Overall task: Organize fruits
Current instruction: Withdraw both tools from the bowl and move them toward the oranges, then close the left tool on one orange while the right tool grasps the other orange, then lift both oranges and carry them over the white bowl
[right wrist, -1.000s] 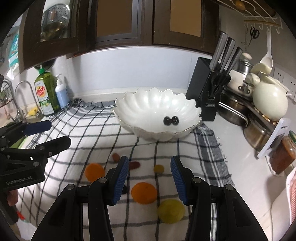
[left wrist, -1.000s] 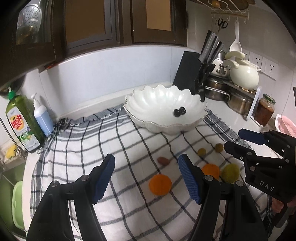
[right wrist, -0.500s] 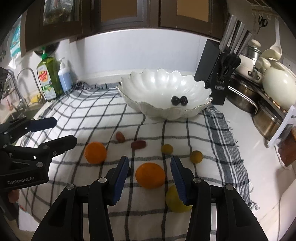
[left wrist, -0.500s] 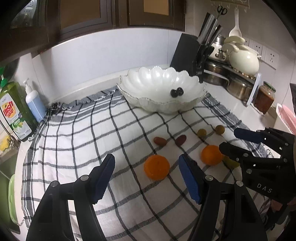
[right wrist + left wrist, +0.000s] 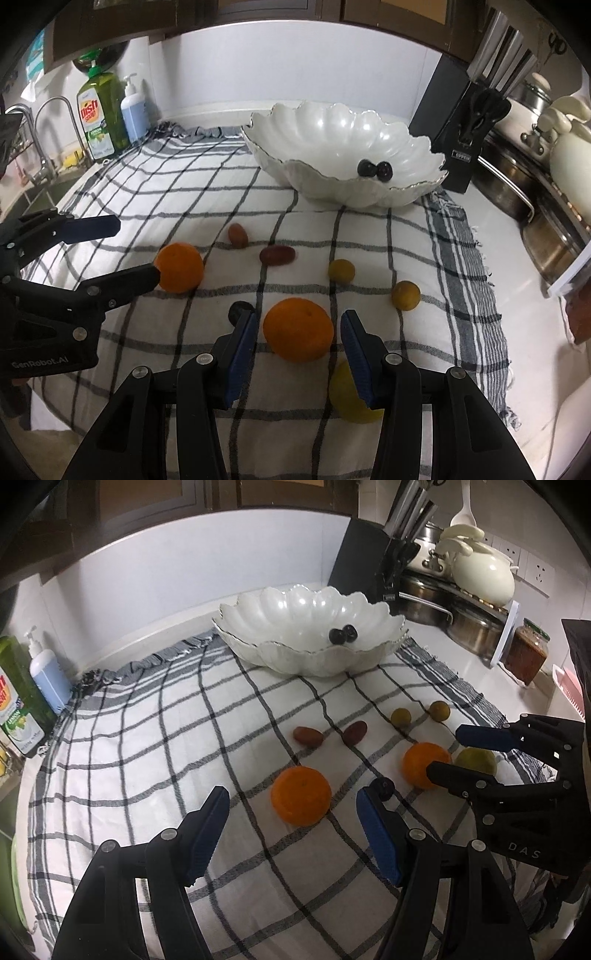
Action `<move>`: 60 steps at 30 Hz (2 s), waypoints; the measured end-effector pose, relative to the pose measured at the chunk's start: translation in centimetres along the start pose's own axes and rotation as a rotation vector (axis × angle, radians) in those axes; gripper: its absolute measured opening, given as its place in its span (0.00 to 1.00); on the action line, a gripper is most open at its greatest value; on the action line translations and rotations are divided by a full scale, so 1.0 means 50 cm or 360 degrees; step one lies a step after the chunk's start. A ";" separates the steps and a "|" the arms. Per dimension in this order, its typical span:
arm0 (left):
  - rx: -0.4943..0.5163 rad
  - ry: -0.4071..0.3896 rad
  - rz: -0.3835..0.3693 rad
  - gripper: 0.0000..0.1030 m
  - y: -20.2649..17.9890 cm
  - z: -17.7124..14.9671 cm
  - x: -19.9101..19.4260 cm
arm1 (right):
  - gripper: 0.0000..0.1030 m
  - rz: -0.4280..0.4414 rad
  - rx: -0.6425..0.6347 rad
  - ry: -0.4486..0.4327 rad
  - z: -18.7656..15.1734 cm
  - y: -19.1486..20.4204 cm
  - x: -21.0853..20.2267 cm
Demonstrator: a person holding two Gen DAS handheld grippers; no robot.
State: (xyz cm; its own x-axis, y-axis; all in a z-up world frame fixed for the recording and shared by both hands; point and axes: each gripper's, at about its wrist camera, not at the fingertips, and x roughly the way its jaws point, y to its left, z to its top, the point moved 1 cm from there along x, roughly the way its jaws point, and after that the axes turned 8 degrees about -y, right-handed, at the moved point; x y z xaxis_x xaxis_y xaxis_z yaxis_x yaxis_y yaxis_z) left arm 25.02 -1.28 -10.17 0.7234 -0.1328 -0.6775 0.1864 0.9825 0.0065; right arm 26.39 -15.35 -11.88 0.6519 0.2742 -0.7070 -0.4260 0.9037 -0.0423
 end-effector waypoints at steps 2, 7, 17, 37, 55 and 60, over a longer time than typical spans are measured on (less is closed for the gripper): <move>0.0002 0.0018 -0.0003 0.68 -0.002 -0.001 0.011 | 0.47 0.0000 -0.0003 0.0020 0.000 -0.001 0.009; 0.0006 0.0047 -0.0015 0.68 -0.003 -0.002 0.034 | 0.47 0.0017 -0.0034 0.0063 0.002 0.000 0.028; -0.0005 0.0113 -0.0062 0.68 -0.008 -0.005 0.071 | 0.47 0.0110 -0.0047 0.0122 0.002 0.006 0.058; 0.0044 0.0090 -0.0030 0.41 -0.010 -0.004 0.090 | 0.46 0.0143 0.0019 0.0131 -0.003 0.005 0.076; -0.0045 -0.0034 -0.0042 0.39 -0.007 0.033 0.027 | 0.45 0.0076 0.0134 -0.0057 0.020 -0.017 0.014; -0.0028 -0.0116 -0.0043 0.39 -0.013 0.064 0.007 | 0.45 0.0056 0.0160 -0.0152 0.042 -0.028 -0.013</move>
State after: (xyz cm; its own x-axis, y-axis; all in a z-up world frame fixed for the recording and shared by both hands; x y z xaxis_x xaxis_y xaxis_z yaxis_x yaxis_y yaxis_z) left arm 27.29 -2.36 -8.08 0.7647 -0.1681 -0.6221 0.1954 0.9804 -0.0247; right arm 27.88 -16.13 -9.88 0.6965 0.3323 -0.6360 -0.3880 0.9200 0.0557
